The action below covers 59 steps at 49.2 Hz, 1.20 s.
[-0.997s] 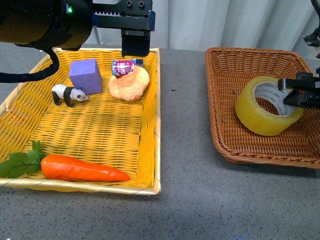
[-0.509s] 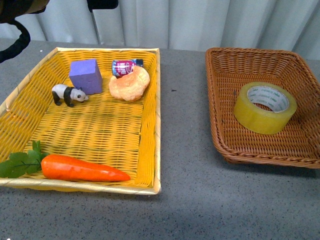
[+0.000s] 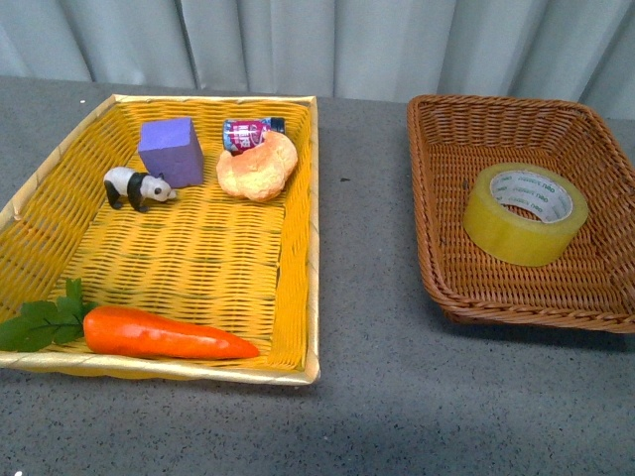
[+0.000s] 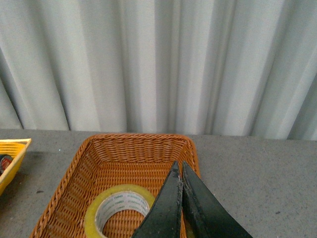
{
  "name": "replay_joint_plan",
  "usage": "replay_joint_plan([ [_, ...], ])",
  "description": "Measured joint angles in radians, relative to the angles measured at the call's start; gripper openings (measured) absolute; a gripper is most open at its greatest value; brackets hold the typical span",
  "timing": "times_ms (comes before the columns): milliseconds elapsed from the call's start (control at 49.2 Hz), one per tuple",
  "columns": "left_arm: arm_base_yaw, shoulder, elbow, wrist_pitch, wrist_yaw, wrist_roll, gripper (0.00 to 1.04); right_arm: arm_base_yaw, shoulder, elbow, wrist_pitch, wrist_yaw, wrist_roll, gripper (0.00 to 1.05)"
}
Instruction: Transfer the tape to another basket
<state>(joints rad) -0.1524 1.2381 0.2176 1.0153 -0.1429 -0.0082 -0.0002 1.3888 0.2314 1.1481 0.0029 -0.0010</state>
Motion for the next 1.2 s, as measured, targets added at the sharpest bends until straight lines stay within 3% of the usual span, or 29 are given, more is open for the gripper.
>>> replay_joint_plan([
  [326, 0.055, -0.126, -0.127, -0.013, 0.047, 0.0, 0.04, 0.0, -0.207, -0.112, -0.101, -0.002, 0.0, 0.01],
  [407, 0.069, -0.201, -0.146, -0.063, 0.063, 0.0, 0.04, 0.0, -0.279, -0.141, -0.148, -0.002, 0.0, 0.01],
  [468, 0.111, -0.254, -0.159, -0.102, 0.129, 0.001, 0.04, 0.0, -0.32, -0.154, -0.176, -0.002, 0.0, 0.01],
  [570, 0.148, -0.345, -0.179, -0.174, 0.136, 0.001, 0.04, 0.0, -0.418, -0.179, -0.248, -0.002, 0.0, 0.01],
  [1200, 0.15, -0.836, -0.198, -0.613, 0.141, 0.001, 0.04, 0.0, -0.94, -0.226, -0.701, -0.003, 0.0, 0.01],
])
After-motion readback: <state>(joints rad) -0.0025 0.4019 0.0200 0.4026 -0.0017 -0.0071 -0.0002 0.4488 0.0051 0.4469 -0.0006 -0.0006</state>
